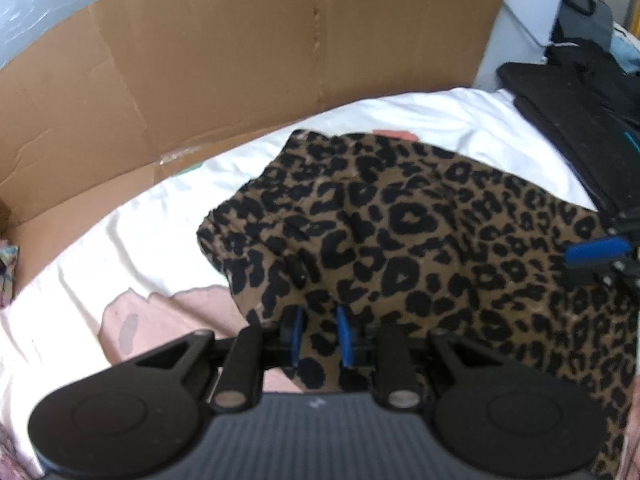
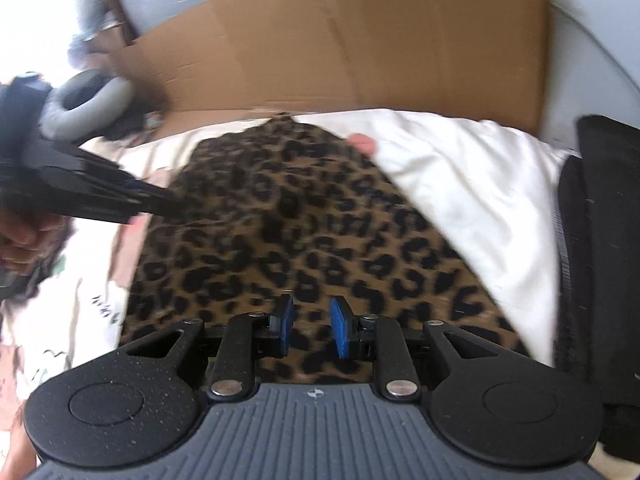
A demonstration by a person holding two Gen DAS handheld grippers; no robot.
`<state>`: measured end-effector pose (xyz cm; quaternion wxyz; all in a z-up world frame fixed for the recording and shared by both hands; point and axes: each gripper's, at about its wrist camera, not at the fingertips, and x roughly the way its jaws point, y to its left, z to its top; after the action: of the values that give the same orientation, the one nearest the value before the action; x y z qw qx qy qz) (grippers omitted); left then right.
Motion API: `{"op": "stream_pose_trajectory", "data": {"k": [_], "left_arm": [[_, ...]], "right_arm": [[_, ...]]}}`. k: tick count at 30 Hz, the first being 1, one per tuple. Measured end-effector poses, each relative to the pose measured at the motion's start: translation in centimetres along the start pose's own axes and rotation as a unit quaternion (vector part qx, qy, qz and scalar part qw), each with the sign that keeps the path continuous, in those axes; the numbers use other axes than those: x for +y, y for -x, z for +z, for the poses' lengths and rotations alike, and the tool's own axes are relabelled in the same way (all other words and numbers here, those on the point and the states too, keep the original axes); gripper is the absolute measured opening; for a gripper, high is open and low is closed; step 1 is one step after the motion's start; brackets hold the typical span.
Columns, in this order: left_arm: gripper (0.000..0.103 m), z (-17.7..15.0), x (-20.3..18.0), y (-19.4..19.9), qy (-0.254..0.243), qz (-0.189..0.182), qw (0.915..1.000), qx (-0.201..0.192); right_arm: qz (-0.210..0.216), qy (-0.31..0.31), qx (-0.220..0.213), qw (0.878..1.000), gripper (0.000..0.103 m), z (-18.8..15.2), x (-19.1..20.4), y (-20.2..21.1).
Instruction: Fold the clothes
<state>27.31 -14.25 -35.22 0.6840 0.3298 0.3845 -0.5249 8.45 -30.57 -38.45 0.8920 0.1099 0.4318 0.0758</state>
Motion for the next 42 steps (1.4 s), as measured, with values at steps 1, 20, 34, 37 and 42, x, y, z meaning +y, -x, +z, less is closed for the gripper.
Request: {"op": "stream_pose_trajectory", "data": {"k": [1,20,34,37,42], "left_arm": [[0.021,-0.2,0.3,-0.6,0.011,0.0,0.9999,-0.001],[0.019,-4.0,-0.9,3.0,0.057,-0.056,0.9962,-0.035],[0.023,-5.6,-3.4,0.9,0.05,-0.07,0.9962,-0.012],[0.023,-6.2,-3.2,1.0,0.046,-0.067,0.9966,-0.008],[0.023,-7.3,-2.8,1.5,0.037,-0.054,0.9978,0.002]], "right_arm": [[0.005,0.006,0.002,1.0,0.029,0.1,0.5,-0.2],[-0.004,0.08,0.072,0.994,0.035,-1.2,2.6,-1.1],[-0.009,0.052,0.072,0.996,0.035,-2.1,2.6,-1.3],[-0.02,0.056,0.071,0.996,0.035,-2.2,2.1,-1.0],[-0.041,0.049,0.07,0.995,0.035,-2.6,0.5,-0.4]]}}
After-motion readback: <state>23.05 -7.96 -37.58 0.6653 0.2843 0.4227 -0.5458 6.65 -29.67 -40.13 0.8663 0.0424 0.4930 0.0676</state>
